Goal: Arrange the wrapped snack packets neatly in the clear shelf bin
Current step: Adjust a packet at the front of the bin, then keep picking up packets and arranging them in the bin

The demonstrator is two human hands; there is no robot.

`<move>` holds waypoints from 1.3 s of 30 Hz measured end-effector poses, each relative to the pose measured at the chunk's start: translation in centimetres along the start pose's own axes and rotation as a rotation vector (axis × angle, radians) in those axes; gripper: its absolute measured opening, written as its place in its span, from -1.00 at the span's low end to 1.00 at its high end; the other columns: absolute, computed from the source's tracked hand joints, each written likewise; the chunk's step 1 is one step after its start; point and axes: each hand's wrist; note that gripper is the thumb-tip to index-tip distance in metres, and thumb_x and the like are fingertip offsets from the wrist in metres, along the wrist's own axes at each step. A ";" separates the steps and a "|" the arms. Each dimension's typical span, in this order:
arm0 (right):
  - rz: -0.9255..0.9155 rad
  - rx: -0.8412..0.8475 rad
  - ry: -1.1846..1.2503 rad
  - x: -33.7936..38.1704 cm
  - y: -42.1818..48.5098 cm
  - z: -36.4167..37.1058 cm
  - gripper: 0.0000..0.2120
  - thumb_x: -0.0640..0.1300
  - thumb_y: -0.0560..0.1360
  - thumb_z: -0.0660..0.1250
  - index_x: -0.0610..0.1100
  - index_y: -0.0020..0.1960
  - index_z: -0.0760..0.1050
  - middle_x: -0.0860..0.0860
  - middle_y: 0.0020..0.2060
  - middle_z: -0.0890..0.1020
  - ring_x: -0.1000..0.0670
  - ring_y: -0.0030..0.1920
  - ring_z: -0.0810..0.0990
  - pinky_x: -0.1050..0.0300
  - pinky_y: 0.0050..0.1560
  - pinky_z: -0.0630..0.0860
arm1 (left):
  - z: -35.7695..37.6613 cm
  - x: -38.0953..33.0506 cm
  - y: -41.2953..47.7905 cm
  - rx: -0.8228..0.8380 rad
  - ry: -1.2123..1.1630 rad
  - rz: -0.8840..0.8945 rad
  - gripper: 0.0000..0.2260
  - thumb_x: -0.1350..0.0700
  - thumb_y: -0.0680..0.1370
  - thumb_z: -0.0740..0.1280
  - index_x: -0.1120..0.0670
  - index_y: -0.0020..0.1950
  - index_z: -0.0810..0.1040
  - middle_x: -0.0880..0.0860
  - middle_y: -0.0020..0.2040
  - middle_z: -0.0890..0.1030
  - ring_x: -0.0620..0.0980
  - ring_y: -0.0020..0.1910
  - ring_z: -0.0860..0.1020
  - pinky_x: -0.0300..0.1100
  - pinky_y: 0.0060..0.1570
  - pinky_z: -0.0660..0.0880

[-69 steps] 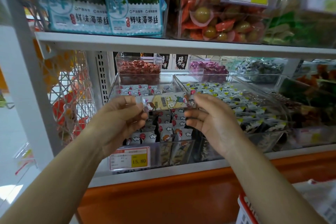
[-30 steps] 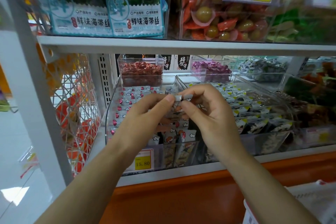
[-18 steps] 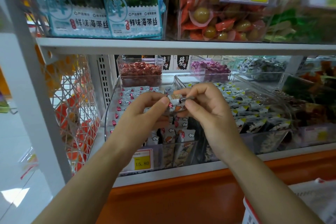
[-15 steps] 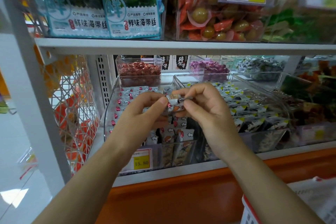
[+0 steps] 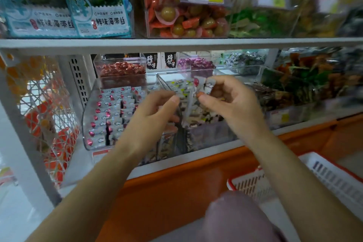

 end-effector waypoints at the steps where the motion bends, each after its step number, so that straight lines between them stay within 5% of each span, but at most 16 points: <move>1: 0.042 -0.034 -0.020 -0.4 -0.9 -1.8 -0.83 -0.16 0.42 0.44 0.08 -0.10 0.54 0.20 -0.28 0.62 0.20 -0.24 0.59 0.35 -0.22 0.52 | 1.4 -0.1 0.0 0.037 0.038 0.009 -0.76 -0.05 0.57 0.19 -0.09 0.22 0.43 -0.17 0.06 0.50 -0.25 -0.14 0.58 -0.39 -0.23 0.55; 7: 0.498 -0.209 -0.151 -8.4 -8.7 -11.6 -0.91 -0.14 0.43 0.44 -0.06 -0.09 0.56 0.00 -0.19 0.66 0.11 -0.26 0.64 0.24 -0.32 0.57 | 11.0 1.4 -0.1 0.317 0.225 -0.060 -0.73 0.00 0.57 0.23 -0.01 0.26 0.42 -0.14 0.03 0.47 -0.10 -0.01 0.52 -0.09 0.02 0.55; 12: 0.840 -0.223 -0.249 -19.1 -15.9 -13.6 -0.79 -0.23 0.46 0.39 -0.42 -0.14 0.54 -0.35 -0.23 0.61 -0.14 -0.28 0.57 -0.03 -0.20 0.56 | 16.7 4.7 0.1 0.452 0.400 -0.126 -0.73 0.06 0.57 0.26 0.05 0.26 0.43 0.01 0.13 0.48 0.01 0.02 0.52 -0.06 0.04 0.52; 19: 1.388 -0.233 -0.247 -31.3 -26.2 -11.1 -0.72 -0.13 0.49 0.38 -0.22 -0.28 0.36 -0.11 -0.39 0.44 -0.05 -0.41 0.43 0.08 -0.24 0.50 | 18.5 8.0 0.8 0.477 0.574 -0.148 -0.67 0.06 0.55 0.28 0.04 0.31 0.41 0.03 0.18 0.51 -0.08 -0.03 0.47 -0.22 -0.04 0.43; 21: 1.402 -0.195 -0.288 -33.0 -27.5 -10.5 -0.68 -0.12 0.48 0.40 -0.25 -0.35 0.41 -0.09 -0.50 0.42 -0.05 -0.47 0.43 0.11 -0.33 0.46 | 18.5 8.4 1.1 0.489 0.559 -0.153 -0.68 0.06 0.55 0.28 0.03 0.30 0.42 0.00 0.12 0.52 -0.09 -0.04 0.49 -0.23 -0.04 0.44; 26: 1.435 -0.067 -0.367 -35.1 -28.5 -10.2 -0.81 -0.24 0.45 0.39 -0.28 -0.32 0.52 -0.14 -0.38 0.53 -0.14 -0.27 0.56 -0.11 -0.05 0.55 | 18.4 8.7 1.9 0.469 0.459 -0.208 -0.75 0.08 0.55 0.28 -0.01 0.23 0.45 -0.11 -0.11 0.56 -0.16 -0.19 0.58 -0.33 -0.19 0.54; 27: 1.442 -0.056 -0.365 -35.1 -28.4 -10.3 -0.92 -0.28 0.43 0.39 -0.30 -0.19 0.56 -0.16 -0.29 0.56 -0.12 -0.22 0.57 -0.09 -0.06 0.56 | 18.4 8.7 1.9 0.469 0.448 -0.209 -0.75 0.08 0.55 0.28 0.00 0.23 0.45 -0.10 -0.12 0.57 -0.17 -0.19 0.58 -0.34 -0.21 0.55; 30: 1.503 -0.018 -0.356 -33.9 -27.1 -11.7 -0.56 -0.38 0.43 0.34 -0.36 0.29 0.38 -0.26 0.12 0.54 -0.12 0.00 0.59 0.10 -0.01 0.58 | 18.3 8.3 1.7 0.478 0.425 -0.209 -0.76 0.09 0.56 0.28 0.02 0.22 0.46 -0.08 -0.08 0.58 -0.17 -0.18 0.60 -0.34 -0.22 0.56; 32: 1.493 -0.023 -0.332 -32.2 -24.8 -13.1 -0.61 -0.42 0.45 0.27 -0.38 0.27 0.39 -0.21 -0.01 0.54 -0.02 -0.24 0.56 0.25 -0.28 0.58 | 17.9 7.8 1.4 0.489 0.403 -0.225 -0.78 0.09 0.56 0.28 0.02 0.21 0.46 -0.06 -0.08 0.58 -0.15 -0.18 0.61 -0.31 -0.19 0.58; 35: 1.365 -0.062 -0.269 -28.2 -19.2 -13.7 -0.72 -0.38 0.51 0.21 -0.36 0.21 0.44 -0.16 -0.09 0.54 -0.02 -0.25 0.56 0.12 -0.10 0.62 | 16.8 6.3 1.1 0.494 0.381 -0.234 -0.78 0.10 0.57 0.27 0.05 0.21 0.48 0.02 -0.09 0.61 -0.06 -0.14 0.62 -0.16 -0.09 0.60; 39: 0.925 0.067 -0.248 -17.7 -10.2 -12.0 -0.91 -0.22 0.54 0.26 -0.19 -0.02 0.53 -0.16 -0.10 0.64 -0.08 -0.10 0.64 0.03 -0.01 0.61 | 14.5 2.8 1.0 0.383 0.274 -0.175 -0.84 0.12 0.58 0.26 0.07 0.12 0.54 0.05 -0.09 0.63 -0.09 -0.14 0.63 -0.22 -0.14 0.61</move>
Point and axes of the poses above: each hand's wrist, its own y-axis towards the middle knuckle, its own z-axis out of the palm, x = y × z
